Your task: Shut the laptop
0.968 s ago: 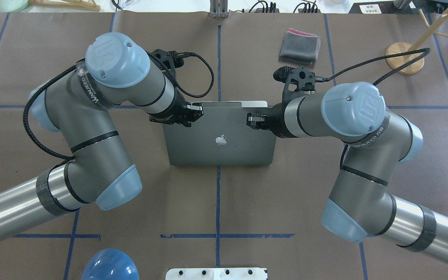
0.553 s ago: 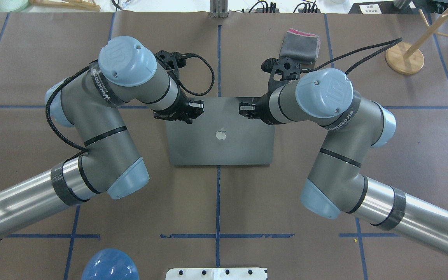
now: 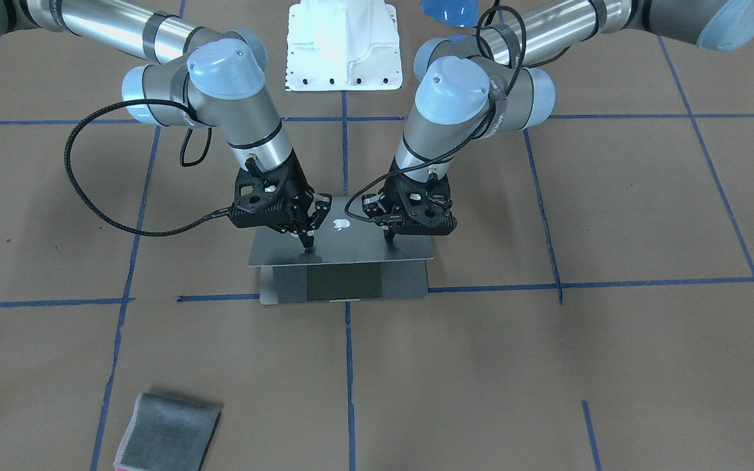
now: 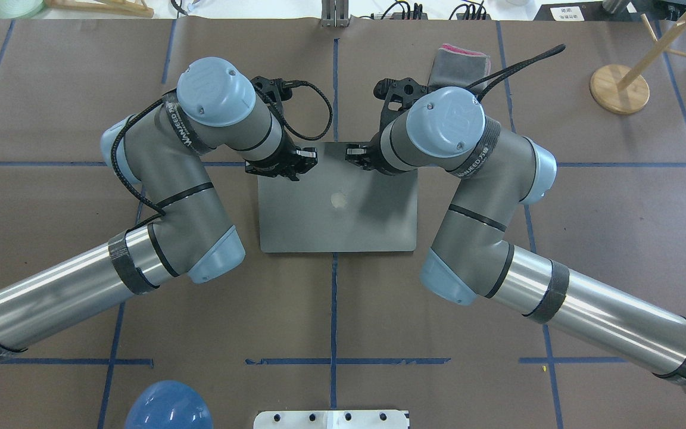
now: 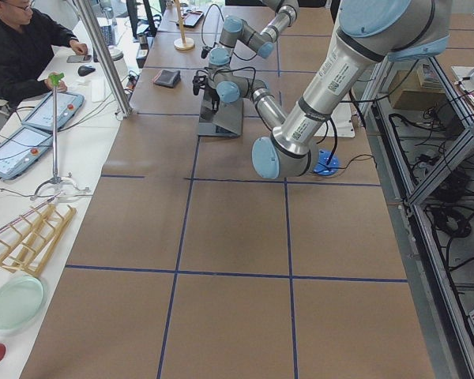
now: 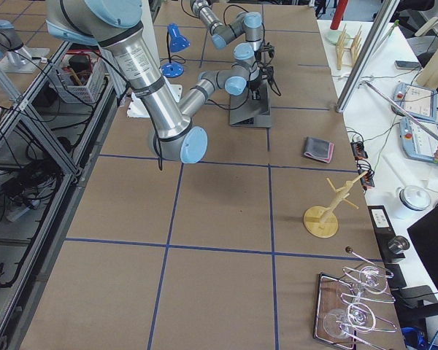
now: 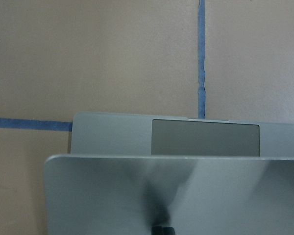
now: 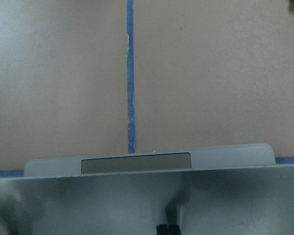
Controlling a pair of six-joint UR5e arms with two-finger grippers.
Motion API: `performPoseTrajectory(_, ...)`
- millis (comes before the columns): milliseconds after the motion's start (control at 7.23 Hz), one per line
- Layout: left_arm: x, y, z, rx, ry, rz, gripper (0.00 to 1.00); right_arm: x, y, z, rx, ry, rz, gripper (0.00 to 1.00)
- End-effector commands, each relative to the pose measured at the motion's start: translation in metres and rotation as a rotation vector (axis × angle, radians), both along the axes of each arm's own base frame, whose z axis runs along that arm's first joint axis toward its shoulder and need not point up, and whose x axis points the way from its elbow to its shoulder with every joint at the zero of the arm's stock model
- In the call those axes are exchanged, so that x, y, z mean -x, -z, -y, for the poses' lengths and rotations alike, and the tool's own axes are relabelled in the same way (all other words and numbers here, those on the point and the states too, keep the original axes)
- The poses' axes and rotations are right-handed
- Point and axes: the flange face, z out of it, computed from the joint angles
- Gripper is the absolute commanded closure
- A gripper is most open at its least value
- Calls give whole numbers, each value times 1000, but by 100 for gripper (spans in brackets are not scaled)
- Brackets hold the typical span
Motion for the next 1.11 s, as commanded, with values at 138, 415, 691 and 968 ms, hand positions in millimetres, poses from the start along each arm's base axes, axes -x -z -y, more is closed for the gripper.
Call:
performPoseTrajectory(138, -13, -24, 34, 5, 24, 8, 100, -34, -10, 33, 18, 52, 3, 100)
performPoseTrajectory(415, -30, -53, 46, 11, 20, 19, 100, -67, -7, 55, 53, 72, 42, 98)
performPoseTrajectory(691, -36, -60, 49, 7, 9, 34, 100, -93, -6, 69, 78, 84, 68, 97)
performPoseTrajectory(968, -34, -57, 49, 3, 10, 29, 99, -96, -5, 70, 75, 82, 72, 94)
